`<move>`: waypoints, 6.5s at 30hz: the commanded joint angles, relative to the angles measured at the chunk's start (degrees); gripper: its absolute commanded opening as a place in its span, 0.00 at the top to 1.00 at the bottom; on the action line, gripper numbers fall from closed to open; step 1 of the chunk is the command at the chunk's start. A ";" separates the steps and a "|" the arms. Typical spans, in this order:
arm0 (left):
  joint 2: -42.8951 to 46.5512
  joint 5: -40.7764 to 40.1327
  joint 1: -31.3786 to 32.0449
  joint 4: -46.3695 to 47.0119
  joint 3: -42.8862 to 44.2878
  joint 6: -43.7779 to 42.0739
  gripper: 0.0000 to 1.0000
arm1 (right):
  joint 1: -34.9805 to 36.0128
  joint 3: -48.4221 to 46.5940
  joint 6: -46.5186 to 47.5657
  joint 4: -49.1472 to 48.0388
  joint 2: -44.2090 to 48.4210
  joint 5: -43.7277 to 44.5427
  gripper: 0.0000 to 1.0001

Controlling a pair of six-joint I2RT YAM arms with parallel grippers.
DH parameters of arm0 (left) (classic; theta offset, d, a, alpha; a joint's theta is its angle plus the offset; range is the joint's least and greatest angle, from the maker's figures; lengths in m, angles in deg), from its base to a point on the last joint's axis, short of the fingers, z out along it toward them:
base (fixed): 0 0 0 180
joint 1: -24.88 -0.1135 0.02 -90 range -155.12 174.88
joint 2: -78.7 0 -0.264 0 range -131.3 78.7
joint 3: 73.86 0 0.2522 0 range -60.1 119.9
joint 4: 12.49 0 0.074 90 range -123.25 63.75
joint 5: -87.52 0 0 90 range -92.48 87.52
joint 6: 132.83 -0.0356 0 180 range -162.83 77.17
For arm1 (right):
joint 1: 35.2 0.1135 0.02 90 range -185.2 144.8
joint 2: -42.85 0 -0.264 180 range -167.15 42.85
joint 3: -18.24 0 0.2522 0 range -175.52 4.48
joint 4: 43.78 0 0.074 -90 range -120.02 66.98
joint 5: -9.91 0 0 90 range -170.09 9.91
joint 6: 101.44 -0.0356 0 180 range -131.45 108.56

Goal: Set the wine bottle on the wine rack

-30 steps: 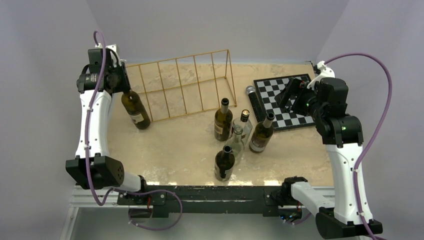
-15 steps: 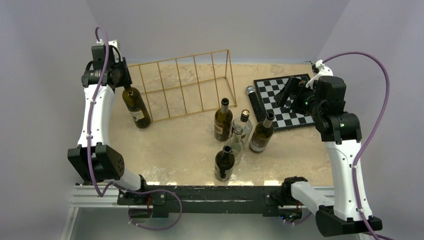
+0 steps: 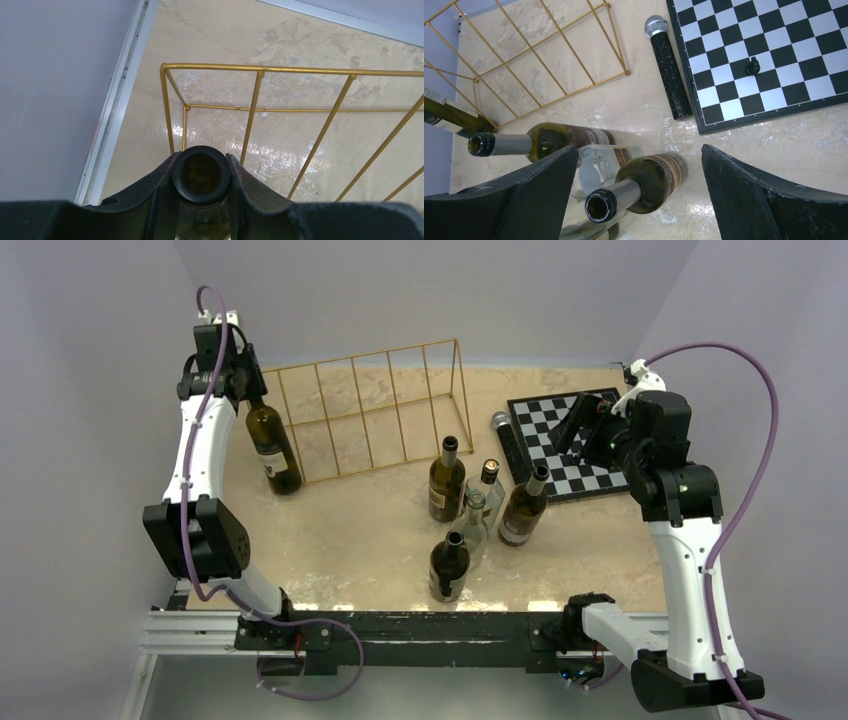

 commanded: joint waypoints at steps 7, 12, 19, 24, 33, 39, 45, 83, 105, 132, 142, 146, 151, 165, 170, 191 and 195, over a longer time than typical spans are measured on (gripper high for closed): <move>-6.50 0.08 -0.45 2.34 4.45 3.26 0.82 | -0.25 0.16 -1.68 -2.95 2.01 2.29 0.01; -8.86 0.74 -0.45 3.08 5.03 3.60 0.76 | -0.28 0.97 -2.21 -3.18 2.68 2.90 0.01; -11.38 1.11 -0.44 2.89 5.76 3.75 0.62 | -0.33 1.46 -2.71 -3.16 3.23 3.46 0.01; -11.43 0.86 -0.45 3.49 5.00 4.05 0.55 | -0.40 1.84 -3.00 -3.09 3.55 3.60 0.01; -11.95 0.13 -0.45 1.65 6.26 4.74 0.54 | -0.33 2.82 -3.10 -2.88 4.43 4.52 0.01; -7.51 -0.91 -0.44 0.33 6.36 4.39 0.35 | -0.32 1.86 -2.57 -2.74 4.46 4.60 0.01; -1.99 -0.45 -0.44 -3.20 8.19 1.77 0.07 | -0.38 -2.81 -0.89 -1.31 2.29 2.85 0.01; 18.40 45.65 41.60 15.43 -16.40 -8.67 0.04 | -0.35 -5.25 -1.06 -0.81 0.77 -11.27 0.02; 17.03 33.32 46.48 49.19 -33.19 -4.39 0.35 | -0.39 -5.51 -0.46 2.90 3.87 -6.91 0.03; 11.93 21.88 50.16 47.08 -31.59 -7.74 1.00 | -0.33 -4.72 -0.19 4.25 4.65 -5.50 0.03; 18.70 9.28 50.19 41.51 -28.64 -8.94 1.00 | -0.39 -4.44 -0.28 4.12 5.03 -5.80 0.03; 21.13 3.13 50.10 35.09 -25.10 -8.84 1.00 | -0.40 -4.03 -0.50 3.69 5.02 -6.11 0.03; 24.04 -5.73 49.72 29.34 -22.20 -9.49 1.00 | -0.39 -3.76 -0.67 3.24 4.81 -6.29 0.03; 26.94 -13.72 36.65 16.92 -14.95 -5.25 1.00 | -0.36 -3.95 -1.51 2.37 4.55 -8.67 0.03; 25.77 -13.58 30.69 14.86 -13.58 -2.96 1.00 | -0.32 -3.58 -1.52 2.41 4.54 -8.67 0.03; 14.84 -9.04 17.61 17.86 -10.04 4.45 1.00 | -0.38 -3.76 -0.12 3.47 5.42 -6.23 0.03; 13.35 -9.21 16.97 18.75 -9.71 4.54 1.00 | -0.38 -3.79 0.28 3.41 5.31 -5.70 0.03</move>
